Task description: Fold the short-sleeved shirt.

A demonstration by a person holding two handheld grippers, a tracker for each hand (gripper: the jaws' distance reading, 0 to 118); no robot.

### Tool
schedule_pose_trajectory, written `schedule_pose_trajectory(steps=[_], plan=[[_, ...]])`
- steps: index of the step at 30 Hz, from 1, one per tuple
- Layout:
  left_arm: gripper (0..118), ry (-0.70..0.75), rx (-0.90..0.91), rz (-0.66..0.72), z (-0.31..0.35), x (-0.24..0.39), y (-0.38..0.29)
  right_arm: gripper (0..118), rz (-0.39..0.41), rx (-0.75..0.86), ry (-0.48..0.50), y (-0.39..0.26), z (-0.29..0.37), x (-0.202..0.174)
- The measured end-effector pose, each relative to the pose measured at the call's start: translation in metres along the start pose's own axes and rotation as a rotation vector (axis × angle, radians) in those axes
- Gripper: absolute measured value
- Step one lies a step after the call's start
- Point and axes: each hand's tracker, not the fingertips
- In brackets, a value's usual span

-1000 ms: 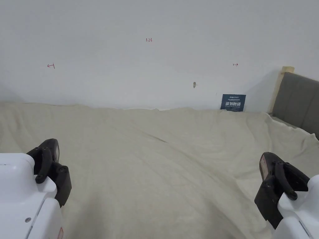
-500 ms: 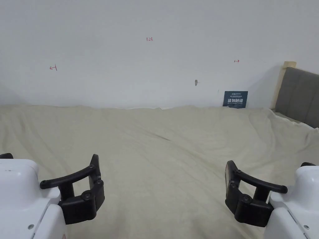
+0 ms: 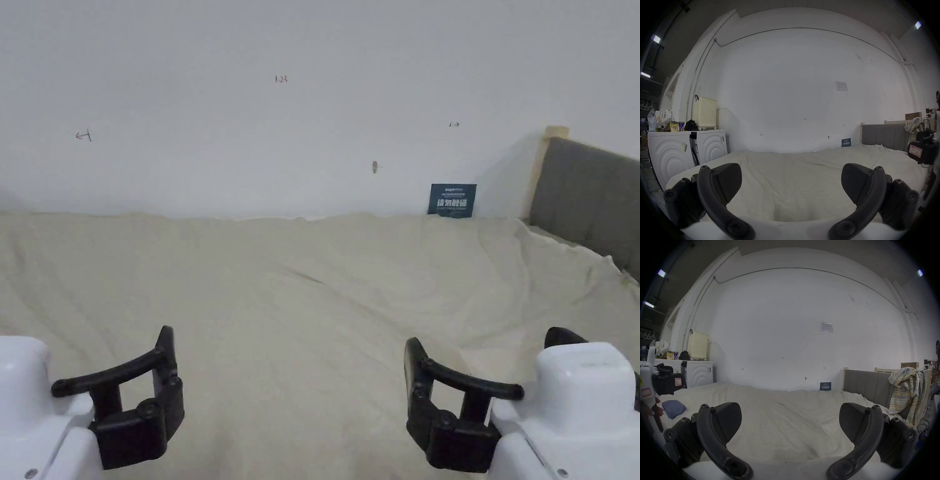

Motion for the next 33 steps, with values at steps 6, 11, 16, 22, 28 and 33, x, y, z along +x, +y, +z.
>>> schedule_pose_trajectory(steps=[6,11,16,22,28,33], plan=[[118,0.012,0.009,-0.017,0.0,0.0,-0.004,118,-0.009,-0.031,0.042,-0.001,-0.002,-0.006],[118,0.014,-0.044,0.039,-0.001,0.001,-0.009,118,-0.035,-0.036,0.013,-0.001,-0.004,-0.008],[118,0.013,-0.062,0.028,-0.003,0.003,-0.013,118,-0.01,-0.13,-0.187,0.003,-0.018,-0.017],[118,0.012,-0.093,0.043,-0.006,0.003,-0.016,118,-0.093,-0.15,-0.173,0.011,-0.021,-0.015],[118,0.009,-0.117,0.051,-0.009,0.002,-0.02,118,0.111,-0.077,-0.308,0.008,-0.02,-0.035],[118,0.002,-0.143,0.058,-0.01,0.002,-0.022,118,0.157,-0.007,-0.199,-0.001,-0.013,-0.039]])
